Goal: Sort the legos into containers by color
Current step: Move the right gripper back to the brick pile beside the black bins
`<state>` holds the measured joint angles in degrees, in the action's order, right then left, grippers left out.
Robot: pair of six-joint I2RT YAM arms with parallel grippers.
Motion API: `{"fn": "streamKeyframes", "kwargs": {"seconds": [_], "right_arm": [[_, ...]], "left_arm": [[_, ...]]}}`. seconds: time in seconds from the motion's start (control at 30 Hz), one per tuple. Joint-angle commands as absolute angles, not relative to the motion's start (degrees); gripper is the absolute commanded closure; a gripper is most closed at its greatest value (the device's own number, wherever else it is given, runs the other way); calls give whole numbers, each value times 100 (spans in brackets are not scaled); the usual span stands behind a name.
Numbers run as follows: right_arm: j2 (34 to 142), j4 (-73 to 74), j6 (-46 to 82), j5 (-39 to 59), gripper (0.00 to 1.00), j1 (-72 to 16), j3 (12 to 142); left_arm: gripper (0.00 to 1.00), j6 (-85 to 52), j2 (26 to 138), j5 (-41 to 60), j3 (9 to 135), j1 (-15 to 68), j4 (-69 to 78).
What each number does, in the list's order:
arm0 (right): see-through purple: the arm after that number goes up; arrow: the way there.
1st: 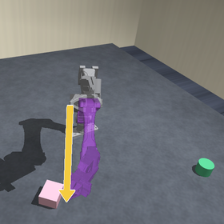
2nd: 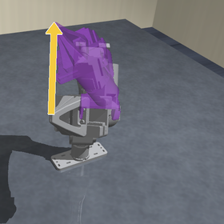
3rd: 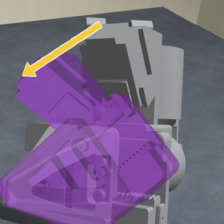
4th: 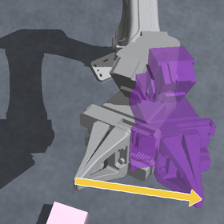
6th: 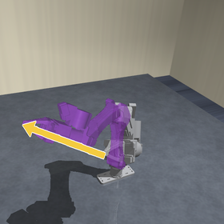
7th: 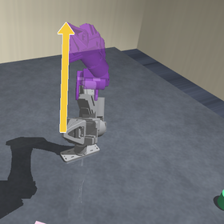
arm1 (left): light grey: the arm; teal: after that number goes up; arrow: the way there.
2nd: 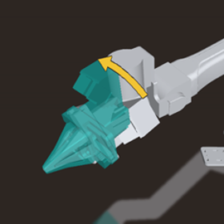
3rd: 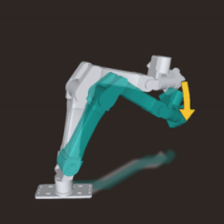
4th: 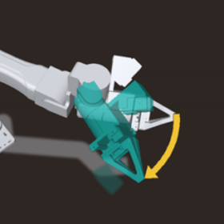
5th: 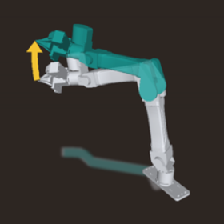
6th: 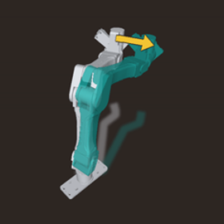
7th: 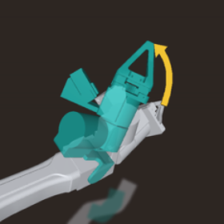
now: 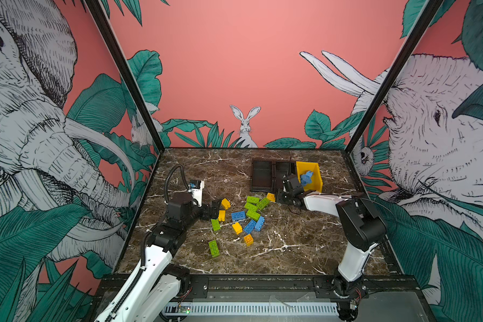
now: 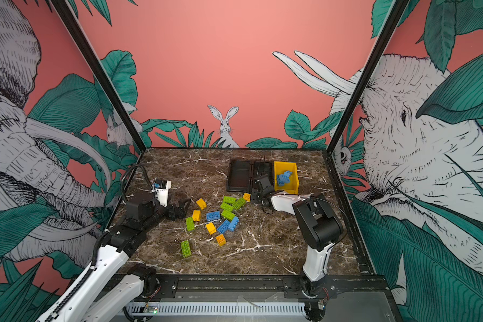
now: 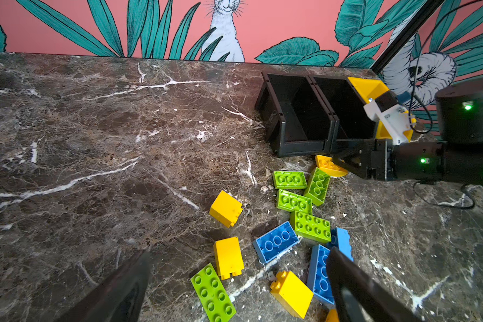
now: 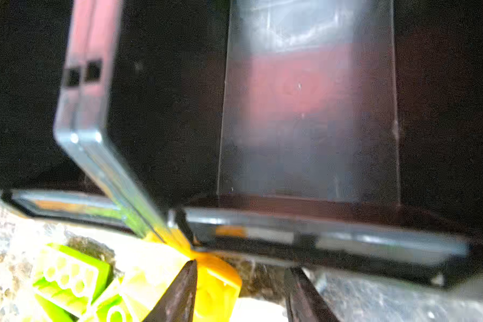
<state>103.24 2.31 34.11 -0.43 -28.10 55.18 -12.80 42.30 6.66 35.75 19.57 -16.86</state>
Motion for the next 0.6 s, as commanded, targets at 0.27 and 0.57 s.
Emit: {"fn": "streamKeyframes", "kwargs": {"seconds": [0.27,0.57], "right_arm": [[8527,-1442,2922,-258,46,-2854,4771],[7995,-1973,1568,423,34,-2856,5037]], "left_arm": [[1,-1204,4241,608,3727,1978,-1732],[1,-1186,4210,613,3652,1978,-1696]]}}
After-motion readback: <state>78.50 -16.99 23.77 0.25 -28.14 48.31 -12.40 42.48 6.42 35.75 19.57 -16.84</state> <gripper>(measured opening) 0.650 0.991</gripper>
